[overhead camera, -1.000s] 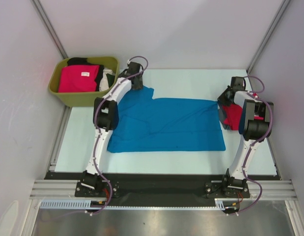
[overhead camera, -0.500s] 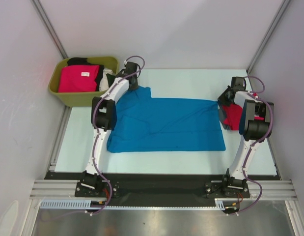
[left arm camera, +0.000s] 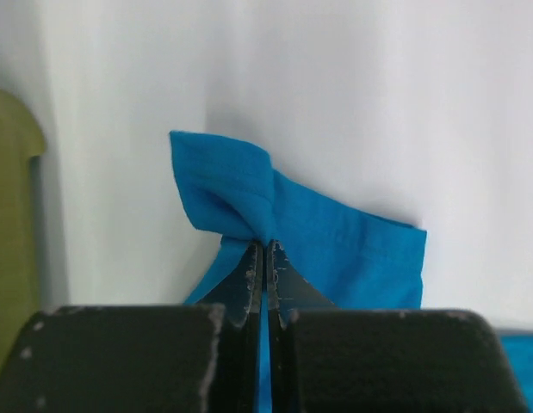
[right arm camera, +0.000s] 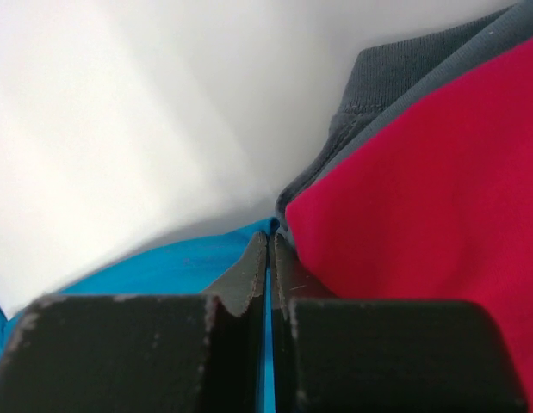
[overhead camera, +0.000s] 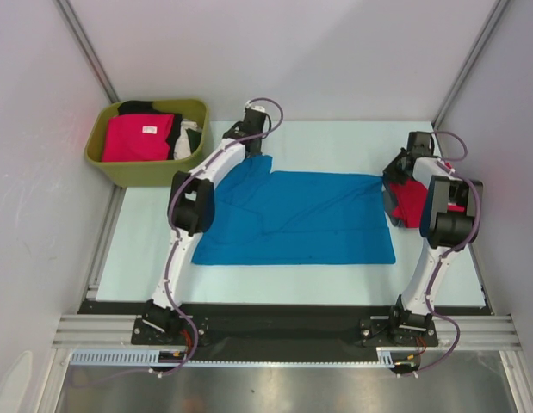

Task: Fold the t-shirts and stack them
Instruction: Fold the tshirt

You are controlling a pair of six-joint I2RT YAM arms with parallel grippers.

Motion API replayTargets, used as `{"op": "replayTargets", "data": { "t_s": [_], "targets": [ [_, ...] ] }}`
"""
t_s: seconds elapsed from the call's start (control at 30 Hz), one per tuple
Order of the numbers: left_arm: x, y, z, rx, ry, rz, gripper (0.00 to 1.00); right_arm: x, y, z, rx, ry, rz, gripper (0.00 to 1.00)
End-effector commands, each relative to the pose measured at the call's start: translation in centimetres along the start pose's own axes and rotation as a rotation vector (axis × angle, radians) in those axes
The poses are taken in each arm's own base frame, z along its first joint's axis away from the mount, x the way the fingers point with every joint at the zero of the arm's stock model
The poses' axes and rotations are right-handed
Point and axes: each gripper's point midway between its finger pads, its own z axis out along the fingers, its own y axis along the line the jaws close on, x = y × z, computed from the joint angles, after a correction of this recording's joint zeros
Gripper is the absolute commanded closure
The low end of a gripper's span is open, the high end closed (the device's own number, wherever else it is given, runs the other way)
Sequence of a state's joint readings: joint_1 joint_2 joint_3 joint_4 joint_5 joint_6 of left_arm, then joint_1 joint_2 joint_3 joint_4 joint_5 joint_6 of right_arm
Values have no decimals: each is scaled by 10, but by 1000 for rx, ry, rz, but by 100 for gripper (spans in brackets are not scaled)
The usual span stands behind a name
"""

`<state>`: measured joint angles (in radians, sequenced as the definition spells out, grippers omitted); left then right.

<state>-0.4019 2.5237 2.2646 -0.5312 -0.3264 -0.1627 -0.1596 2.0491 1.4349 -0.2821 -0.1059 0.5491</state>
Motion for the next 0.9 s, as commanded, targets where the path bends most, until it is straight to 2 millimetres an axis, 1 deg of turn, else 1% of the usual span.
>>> {"op": "replayTargets", "data": {
  "t_s": [0.0, 0.07, 0.13, 0.17, 0.2, 0.23, 0.3, 0.33, 0.37, 0.4, 0.43, 0.47, 0.5, 0.53, 0.57, 0.6, 0.63, 0.67, 0.7, 0.73, 0.77, 0.8, 0.83, 0.87],
  "targets": [
    [-64, 31, -50, -89, -156, -5, 100, -34, 25, -38, -58, -82, -16, 100],
    [-61, 36, -53, -114, -153, 6, 100, -35, 25, -43, -55, -82, -16, 100],
    [-67, 43, -64, -135, -169, 2, 100, -36, 26, -47, -51, -88, -18, 100],
    [-59, 44, -63, -140, -154, 9, 100, -34, 25, -49, -48, -83, -20, 100],
    [-61, 45, -64, -142, -167, 3, 100, -35, 26, -51, -42, -90, -27, 100],
    [-67, 46, -72, -137, -186, -7, 100, -33, 26, -53, -37, -90, -28, 100],
    [-59, 46, -72, -135, -181, -6, 100, -31, 30, -59, -39, -94, -40, 100],
    [-62, 45, -77, -131, -192, -12, 100, -27, 28, -58, -35, -86, -41, 100],
    [-56, 45, -76, -130, -182, -6, 100, -26, 29, -61, -36, -87, -43, 100],
    [-54, 43, -77, -126, -181, -4, 100, -26, 30, -64, -39, -90, -46, 100],
    [-55, 41, -79, -122, -191, -6, 100, -21, 28, -64, -35, -82, -47, 100],
    [-51, 43, -81, -123, -187, 1, 100, -18, 26, -65, -29, -77, -48, 100],
    [-48, 41, -83, -128, -187, 4, 100, -18, 24, -66, -27, -80, -48, 100],
    [-50, 43, -86, -140, -203, -3, 100, -20, 24, -71, -31, -88, -45, 100],
    [-43, 45, -89, -143, -200, 1, 100, -15, 21, -71, -31, -78, -44, 100],
    [-43, 42, -93, -137, -211, 4, 100, -14, 21, -73, -38, -73, -38, 100],
    [-46, 41, -97, -137, -239, -7, 99, -13, 21, -77, -46, -77, -36, 100],
    [-40, 45, -104, -147, -244, -8, 100, -8, 18, -77, -43, -68, -35, 100],
    [-38, 41, -109, -137, -258, -7, 100, -6, 17, -78, -45, -65, -35, 100],
    [-36, 42, -113, -139, -271, -9, 100, -4, 16, -79, -45, -65, -34, 100],
    [-28, 44, -114, -146, -281, -12, 100, -4, 18, -83, -53, -74, -33, 100],
    [-34, 42, -128, -136, -311, -19, 100, 2, 13, -82, -47, -60, -34, 100],
    [-33, 42, -133, -133, -324, -24, 100, 4, 13, -83, -51, -59, -31, 100],
    [-21, 43, -134, -141, -310, -18, 100, 7, 13, -85, -55, -58, -30, 100]
  ]
}}
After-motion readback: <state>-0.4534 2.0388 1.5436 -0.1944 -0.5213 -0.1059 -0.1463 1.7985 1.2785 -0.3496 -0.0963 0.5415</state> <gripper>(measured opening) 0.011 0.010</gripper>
